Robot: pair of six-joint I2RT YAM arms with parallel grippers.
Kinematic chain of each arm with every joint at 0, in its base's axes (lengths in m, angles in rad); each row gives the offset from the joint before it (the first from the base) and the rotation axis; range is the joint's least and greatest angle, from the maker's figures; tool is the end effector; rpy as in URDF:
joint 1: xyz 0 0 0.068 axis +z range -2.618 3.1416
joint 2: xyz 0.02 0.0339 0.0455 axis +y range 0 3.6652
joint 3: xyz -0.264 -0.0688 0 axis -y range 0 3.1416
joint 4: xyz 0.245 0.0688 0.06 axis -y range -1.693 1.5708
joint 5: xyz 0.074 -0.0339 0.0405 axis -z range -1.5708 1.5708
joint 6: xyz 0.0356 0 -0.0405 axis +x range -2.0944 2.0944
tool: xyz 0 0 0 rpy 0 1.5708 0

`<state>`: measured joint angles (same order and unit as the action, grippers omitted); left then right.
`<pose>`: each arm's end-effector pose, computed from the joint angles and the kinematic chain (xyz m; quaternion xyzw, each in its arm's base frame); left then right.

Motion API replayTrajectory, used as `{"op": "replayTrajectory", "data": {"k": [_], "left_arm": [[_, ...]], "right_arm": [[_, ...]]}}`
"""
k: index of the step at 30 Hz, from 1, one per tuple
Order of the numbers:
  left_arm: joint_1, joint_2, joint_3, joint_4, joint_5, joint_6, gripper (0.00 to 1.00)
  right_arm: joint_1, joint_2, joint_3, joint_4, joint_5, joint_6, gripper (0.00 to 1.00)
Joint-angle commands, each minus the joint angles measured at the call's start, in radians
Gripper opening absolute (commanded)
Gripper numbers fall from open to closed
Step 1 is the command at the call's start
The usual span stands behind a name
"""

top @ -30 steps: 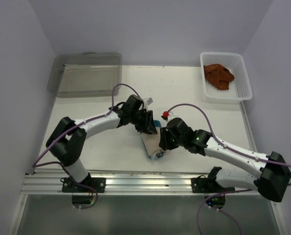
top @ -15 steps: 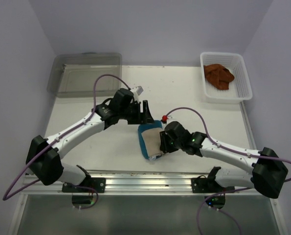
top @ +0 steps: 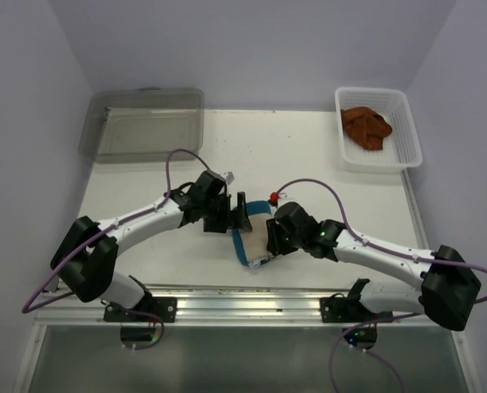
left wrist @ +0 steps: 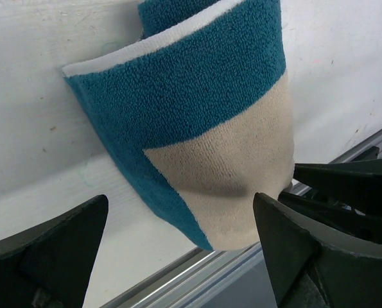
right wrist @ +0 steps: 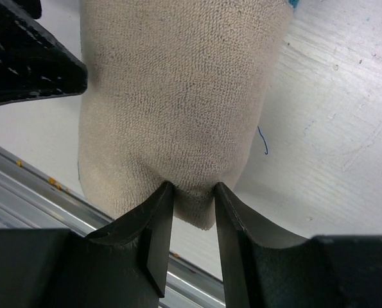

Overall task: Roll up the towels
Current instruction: Place the rolled towel into the container

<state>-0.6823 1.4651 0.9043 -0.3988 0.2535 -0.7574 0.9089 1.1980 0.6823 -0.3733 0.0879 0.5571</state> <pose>0.2224 -0.1922 0.2077 0.0025 0.9468 -0.2874 0.1449 0.1472 0.1839 0.2058 -0.1503 0.9296 0.1927 0.2759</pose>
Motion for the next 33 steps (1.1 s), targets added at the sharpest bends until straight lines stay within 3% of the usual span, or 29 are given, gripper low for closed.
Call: {"op": "replayTrajectory", "data": {"k": [1, 14, 22, 29, 33], "left_arm": [[-0.003, 0.015, -0.011, 0.101, 0.040, -0.037, 0.99], [-0.003, 0.153, -0.051, 0.290, 0.148, -0.102, 0.99], [-0.005, 0.169, -0.128, 0.431, 0.130, -0.167, 1.00], [-0.013, 0.250, -0.150, 0.508, 0.187, -0.186, 0.72], [-0.014, 0.251, -0.154, 0.528, 0.204, -0.181, 0.49]], "right_arm": [[0.004, 0.009, 0.036, 0.011, 0.024, -0.011, 0.36], [0.022, 0.040, 0.046, 0.030, 0.001, -0.013, 0.38], [0.044, 0.048, 0.046, 0.053, -0.017, -0.003, 0.38], [0.064, 0.060, 0.068, 0.048, -0.019, -0.006, 0.38], [0.067, 0.049, 0.079, 0.030, -0.010, -0.005, 0.38]]}}
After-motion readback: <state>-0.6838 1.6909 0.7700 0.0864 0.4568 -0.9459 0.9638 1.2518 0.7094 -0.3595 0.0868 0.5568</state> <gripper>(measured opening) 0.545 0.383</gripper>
